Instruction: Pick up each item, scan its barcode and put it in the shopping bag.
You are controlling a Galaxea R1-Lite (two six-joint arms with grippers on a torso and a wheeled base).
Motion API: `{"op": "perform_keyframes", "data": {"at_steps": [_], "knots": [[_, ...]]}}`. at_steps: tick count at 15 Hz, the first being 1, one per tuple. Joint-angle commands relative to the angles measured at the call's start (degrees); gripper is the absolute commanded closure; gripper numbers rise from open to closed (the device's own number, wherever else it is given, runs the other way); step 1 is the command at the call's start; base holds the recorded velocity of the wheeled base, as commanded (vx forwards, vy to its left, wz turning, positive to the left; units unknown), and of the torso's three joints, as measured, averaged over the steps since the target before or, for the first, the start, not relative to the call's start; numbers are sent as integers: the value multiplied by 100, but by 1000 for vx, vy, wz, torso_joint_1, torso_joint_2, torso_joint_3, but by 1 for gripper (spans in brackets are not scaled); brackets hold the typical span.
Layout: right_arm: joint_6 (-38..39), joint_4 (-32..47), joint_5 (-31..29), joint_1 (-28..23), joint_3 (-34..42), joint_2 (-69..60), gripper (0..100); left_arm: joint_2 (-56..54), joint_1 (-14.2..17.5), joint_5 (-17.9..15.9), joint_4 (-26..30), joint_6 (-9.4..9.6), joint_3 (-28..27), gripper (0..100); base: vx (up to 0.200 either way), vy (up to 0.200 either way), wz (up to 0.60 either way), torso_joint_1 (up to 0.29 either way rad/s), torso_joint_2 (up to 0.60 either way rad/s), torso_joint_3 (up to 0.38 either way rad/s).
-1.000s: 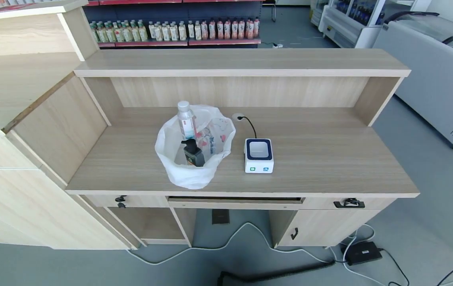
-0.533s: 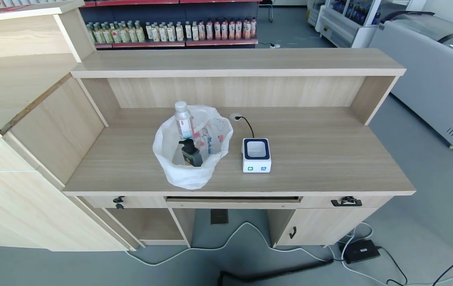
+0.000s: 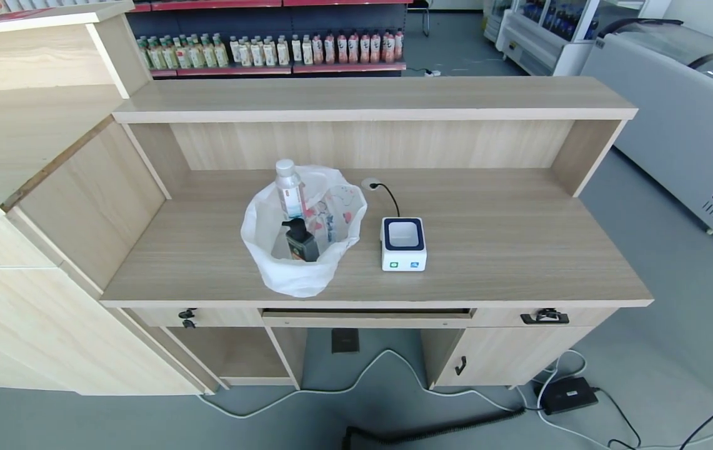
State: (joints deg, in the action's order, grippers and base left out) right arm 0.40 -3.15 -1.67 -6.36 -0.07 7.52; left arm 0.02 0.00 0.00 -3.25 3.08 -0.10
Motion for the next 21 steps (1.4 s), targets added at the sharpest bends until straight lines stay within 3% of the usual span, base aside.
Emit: {"op": "perform_keyframes", "data": {"at_steps": [1,3,5,21], "knots": [[30,16,-9,74,7,-198,0,-2,0,0,0,-1,1,0,0,0,0,0,0,0],[65,174,-53,109,7,-190,0,-2,0,0,0,-1,1,0,0,0,0,0,0,0],[83,385,-308,610,-1,-313,0,-2,0,0,0,-1,1,0,0,0,0,0,0,0],[355,402,-281,636,-10,-752,0,-2,0,0,0,-1,1,0,0,0,0,0,0,0]]}}
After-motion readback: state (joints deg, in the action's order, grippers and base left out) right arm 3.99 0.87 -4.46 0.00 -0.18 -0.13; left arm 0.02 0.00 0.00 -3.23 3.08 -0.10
